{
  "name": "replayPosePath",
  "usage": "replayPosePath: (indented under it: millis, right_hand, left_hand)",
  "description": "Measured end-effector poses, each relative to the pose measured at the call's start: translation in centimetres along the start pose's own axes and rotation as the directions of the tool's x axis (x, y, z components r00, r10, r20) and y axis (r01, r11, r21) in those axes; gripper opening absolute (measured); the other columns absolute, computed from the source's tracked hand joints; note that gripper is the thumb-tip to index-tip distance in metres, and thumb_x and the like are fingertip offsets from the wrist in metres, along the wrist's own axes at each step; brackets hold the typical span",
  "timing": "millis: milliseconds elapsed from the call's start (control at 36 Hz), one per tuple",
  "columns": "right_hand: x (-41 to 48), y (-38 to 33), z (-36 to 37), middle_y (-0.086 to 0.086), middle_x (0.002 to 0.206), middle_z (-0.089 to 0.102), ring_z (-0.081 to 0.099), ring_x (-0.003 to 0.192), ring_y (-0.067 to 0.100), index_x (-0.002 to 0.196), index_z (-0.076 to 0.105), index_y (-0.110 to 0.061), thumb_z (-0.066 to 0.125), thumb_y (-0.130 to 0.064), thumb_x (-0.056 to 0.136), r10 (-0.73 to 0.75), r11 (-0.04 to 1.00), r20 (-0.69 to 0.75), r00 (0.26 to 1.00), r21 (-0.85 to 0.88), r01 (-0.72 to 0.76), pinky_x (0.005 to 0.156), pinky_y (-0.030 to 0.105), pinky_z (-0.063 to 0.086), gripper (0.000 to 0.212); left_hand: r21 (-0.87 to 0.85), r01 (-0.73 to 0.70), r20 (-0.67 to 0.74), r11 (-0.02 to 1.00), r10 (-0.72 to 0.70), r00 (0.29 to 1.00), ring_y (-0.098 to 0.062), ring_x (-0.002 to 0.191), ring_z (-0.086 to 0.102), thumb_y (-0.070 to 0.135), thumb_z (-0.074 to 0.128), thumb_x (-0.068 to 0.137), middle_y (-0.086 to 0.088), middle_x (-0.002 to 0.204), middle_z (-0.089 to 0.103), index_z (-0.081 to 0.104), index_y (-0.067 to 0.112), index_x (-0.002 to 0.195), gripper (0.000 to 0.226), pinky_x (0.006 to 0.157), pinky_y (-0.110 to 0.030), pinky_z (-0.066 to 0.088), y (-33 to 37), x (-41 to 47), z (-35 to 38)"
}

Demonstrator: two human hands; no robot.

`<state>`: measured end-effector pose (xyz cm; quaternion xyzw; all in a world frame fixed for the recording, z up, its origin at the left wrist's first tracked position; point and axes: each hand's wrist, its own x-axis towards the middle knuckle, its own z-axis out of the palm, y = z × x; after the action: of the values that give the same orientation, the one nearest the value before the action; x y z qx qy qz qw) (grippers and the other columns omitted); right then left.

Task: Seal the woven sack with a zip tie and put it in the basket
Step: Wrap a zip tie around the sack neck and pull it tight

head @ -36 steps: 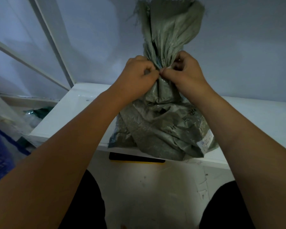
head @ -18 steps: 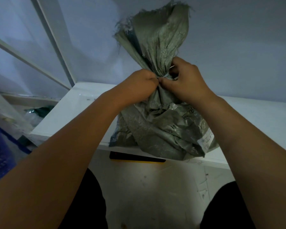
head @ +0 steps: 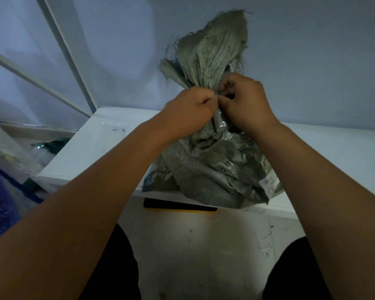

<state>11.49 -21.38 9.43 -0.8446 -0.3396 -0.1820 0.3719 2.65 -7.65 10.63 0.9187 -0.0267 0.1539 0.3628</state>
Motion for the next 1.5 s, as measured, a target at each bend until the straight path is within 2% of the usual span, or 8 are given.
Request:
replayPosePath:
  millis: [194, 389, 500, 694, 889, 972, 1111, 1500]
  right_hand:
    - [-0.1, 2.2, 1.5, 0.02, 0.096, 0.071, 0.064, 0.09, 0.035, 0.084, 0.059, -0.012, 0.047, -0.012, 0.093, 0.041, 0.974, 0.075, 0.996, -0.225, -0.023, 0.067, 0.028, 0.028, 0.015]
    - [0.2, 1.0, 0.8, 0.0, 0.057, 0.053, 0.052, 0.064, 0.015, 0.06, 0.062, -0.009, 0.054, -0.022, 0.078, 0.264, 0.943, 0.101, 0.959, 0.179, -0.279, 0.057, 0.029, 0.038, 0.023]
    - [0.3, -0.6, 0.7, 0.012, 0.089, 0.067, 0.06, 0.09, 0.03, 0.088, 0.069, -0.011, 0.045, -0.022, 0.098, 0.378, 0.874, 0.343, 0.86, 0.174, -0.454, 0.071, 0.033, 0.04, 0.028]
    - [-0.2, -0.5, 0.4, 0.02, 0.088, 0.066, 0.065, 0.089, 0.034, 0.078, 0.069, -0.007, 0.046, -0.023, 0.091, 0.309, 0.513, 0.598, 0.74, 0.55, -0.659, 0.104, 0.056, 0.047, 0.031]
    - [0.1, -0.2, -0.3, 0.015, 0.104, 0.073, 0.071, 0.098, 0.03, 0.108, 0.068, -0.004, 0.046, -0.031, 0.102, 0.297, 0.344, 0.617, 0.729, 0.643, -0.684, 0.095, 0.044, 0.055, 0.035]
    - [0.5, 0.0, -0.3, 0.012, 0.11, 0.075, 0.073, 0.103, 0.027, 0.121, 0.068, -0.006, 0.058, -0.037, 0.097, 0.402, 0.459, 0.474, 0.783, 0.636, -0.62, 0.098, 0.044, 0.055, 0.04]
    - [0.5, 0.6, 1.0, 0.0, 0.076, 0.07, 0.069, 0.076, 0.018, 0.078, 0.063, -0.021, 0.071, -0.053, 0.079, 0.381, 0.804, 0.197, 0.904, 0.413, -0.428, 0.083, 0.038, 0.057, 0.033]
    - [0.3, -0.2, 1.6, 0.006, 0.071, 0.063, 0.055, 0.065, 0.012, 0.079, 0.066, -0.012, 0.073, -0.026, 0.087, 0.244, 0.861, 0.13, 0.961, 0.426, -0.277, 0.066, 0.025, 0.044, 0.017]
  left_hand:
    - [-0.153, -0.14, -0.005, 0.978, 0.141, 0.99, -0.017, 0.055, 0.046, 0.005, 0.044, 0.097, -0.023, 0.06, 0.049, 0.052, -0.013, 0.07, 0.033, 0.054, -0.035, 0.038, 4.7, -1.1, 1.1]
    - [-0.264, -0.007, -0.032, 0.965, -0.002, 0.999, -0.023, 0.061, 0.051, 0.02, 0.045, 0.091, -0.019, 0.065, 0.052, 0.051, -0.005, 0.068, 0.035, 0.07, -0.056, 0.052, 1.4, -0.4, 0.8]
    - [-0.273, -0.021, -0.04, 0.962, 0.01, 0.999, -0.039, 0.07, 0.061, 0.02, 0.044, 0.087, -0.023, 0.068, 0.061, 0.056, -0.005, 0.065, 0.035, 0.076, -0.056, 0.053, 0.7, -0.4, 0.2]
    - [-0.317, -0.052, 0.009, 0.947, 0.058, 0.998, -0.026, 0.077, 0.067, 0.014, 0.046, 0.09, -0.009, 0.074, 0.069, 0.063, 0.007, 0.067, 0.029, 0.085, -0.041, 0.056, 0.3, -0.6, -0.4]
    - [-0.346, -0.004, 0.031, 0.938, 0.016, 0.999, -0.016, 0.058, 0.056, 0.006, 0.044, 0.102, -0.007, 0.075, 0.067, 0.062, 0.011, 0.076, 0.031, 0.05, -0.017, 0.043, -0.4, 0.2, -2.1]
    - [-0.285, 0.061, 0.06, 0.957, -0.045, 0.997, -0.01, 0.054, 0.055, 0.006, 0.047, 0.101, -0.006, 0.074, 0.067, 0.064, 0.009, 0.078, 0.028, 0.049, -0.013, 0.043, -1.1, 0.2, -2.8]
    - [-0.143, 0.192, 0.077, 0.971, -0.182, 0.98, -0.012, 0.063, 0.065, 0.018, 0.044, 0.101, -0.006, 0.074, 0.071, 0.069, 0.01, 0.082, 0.033, 0.065, -0.022, 0.054, -2.5, 0.5, -2.3]
    - [-0.246, 0.263, -0.005, 0.933, -0.273, 0.962, 0.003, 0.028, 0.038, 0.012, 0.049, 0.101, 0.004, 0.054, 0.046, 0.058, 0.018, 0.071, 0.031, 0.032, -0.011, 0.025, -0.6, 1.0, -0.2]
